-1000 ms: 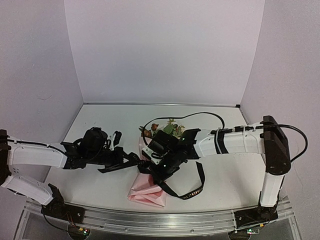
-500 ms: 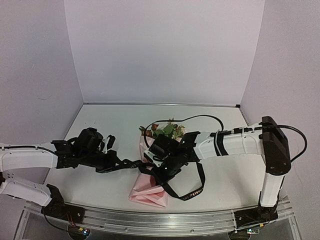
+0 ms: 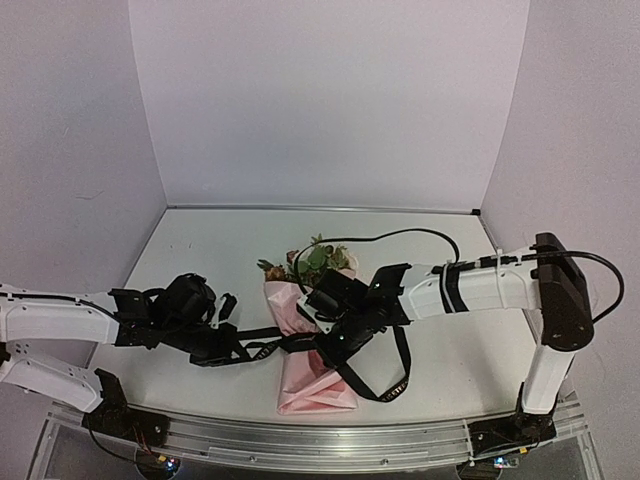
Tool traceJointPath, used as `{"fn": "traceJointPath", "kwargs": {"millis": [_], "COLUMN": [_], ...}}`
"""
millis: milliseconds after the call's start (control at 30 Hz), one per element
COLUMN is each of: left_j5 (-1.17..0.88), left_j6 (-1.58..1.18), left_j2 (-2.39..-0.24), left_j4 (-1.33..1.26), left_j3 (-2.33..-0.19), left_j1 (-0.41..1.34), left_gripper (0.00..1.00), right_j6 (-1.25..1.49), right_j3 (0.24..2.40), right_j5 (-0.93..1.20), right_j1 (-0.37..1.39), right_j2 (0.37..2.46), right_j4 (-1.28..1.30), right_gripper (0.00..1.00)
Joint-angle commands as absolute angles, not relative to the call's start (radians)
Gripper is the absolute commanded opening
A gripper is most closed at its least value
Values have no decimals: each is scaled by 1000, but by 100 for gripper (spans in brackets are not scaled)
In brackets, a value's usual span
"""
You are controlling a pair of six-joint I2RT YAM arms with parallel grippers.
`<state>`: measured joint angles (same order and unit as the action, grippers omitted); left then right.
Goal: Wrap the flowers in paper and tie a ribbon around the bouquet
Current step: Cross the half-tied ribbon over the folded bouquet.
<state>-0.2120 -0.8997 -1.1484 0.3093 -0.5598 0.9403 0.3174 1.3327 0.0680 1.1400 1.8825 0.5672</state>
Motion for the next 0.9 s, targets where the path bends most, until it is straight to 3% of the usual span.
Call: {"fn": "traceJointPath", "kwargs": {"millis": [0,200,400,500,733,867], "left_j5": [-190,-185,-135,-105,-166,-256], "left_j6": [-904,-882,-853,-825,-618,-453], "left_j2": [-1150,-1164,-1069,-987,-1027,-1224], "left_j4": [337,289,286,285,263,268], "left_j3": [-554,-580,-601,-614,-722,-860], "left_j1": [947,946,944,937,824,802], "left_gripper": [0,2,33,42,45,38], "right_j6": [275,183,150,151,189,214], "right_j3": [1329,1415,1437,1433,1381,1330], "right_j5": [10,124,213,237,216,90], "right_j1": [1140,1171,1180,1180,1180,1178], "right_j2": [1809,1808,1844,1847,1793,1732], "right_j4": [585,654,700,681,598,573], "right_gripper": [0,0,0,1,43,53]}}
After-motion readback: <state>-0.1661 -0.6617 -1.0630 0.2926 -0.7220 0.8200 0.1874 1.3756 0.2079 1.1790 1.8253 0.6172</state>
